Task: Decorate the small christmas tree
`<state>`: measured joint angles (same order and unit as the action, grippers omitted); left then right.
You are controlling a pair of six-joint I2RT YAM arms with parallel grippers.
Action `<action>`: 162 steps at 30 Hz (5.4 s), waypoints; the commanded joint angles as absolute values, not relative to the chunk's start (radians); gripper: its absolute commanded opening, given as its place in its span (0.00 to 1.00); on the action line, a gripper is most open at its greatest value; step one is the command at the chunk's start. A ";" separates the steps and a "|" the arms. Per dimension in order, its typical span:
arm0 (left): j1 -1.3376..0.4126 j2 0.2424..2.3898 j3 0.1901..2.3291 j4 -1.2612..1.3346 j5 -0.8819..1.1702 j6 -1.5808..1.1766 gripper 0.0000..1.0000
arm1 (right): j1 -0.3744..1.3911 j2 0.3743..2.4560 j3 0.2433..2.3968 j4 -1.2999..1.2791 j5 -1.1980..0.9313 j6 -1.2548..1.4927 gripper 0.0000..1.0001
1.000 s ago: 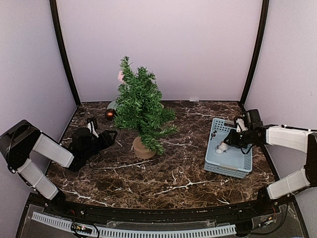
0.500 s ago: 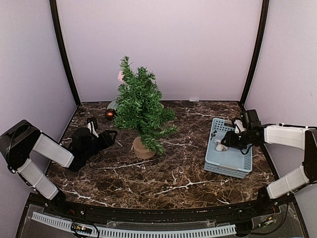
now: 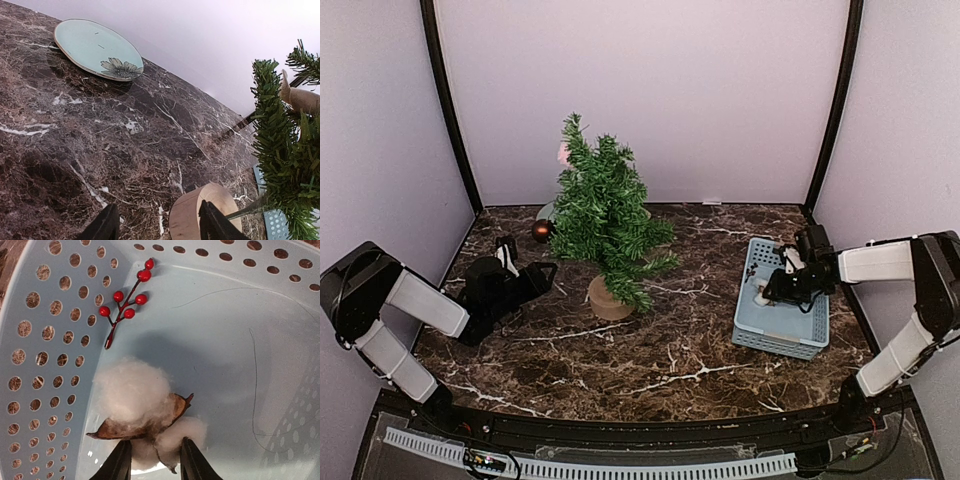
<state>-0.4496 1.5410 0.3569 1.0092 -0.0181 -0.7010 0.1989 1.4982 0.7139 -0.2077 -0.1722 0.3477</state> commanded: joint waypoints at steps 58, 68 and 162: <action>-0.445 1.547 0.366 1.057 -0.003 -0.704 0.57 | 0.881 1.585 1.200 -0.101 -0.231 0.519 0.00; -0.445 1.547 0.361 1.061 -0.005 -0.698 0.57 | 0.895 1.666 1.244 -0.096 -0.212 0.546 0.00; -0.445 1.511 0.396 1.005 -0.023 -0.669 0.58 | 0.295 1.804 0.959 -0.098 0.137 0.447 0.16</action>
<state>-0.4496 1.5253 0.3771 0.9928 -0.0166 -0.6842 0.3004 1.8587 0.9955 -0.0254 0.1993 0.4896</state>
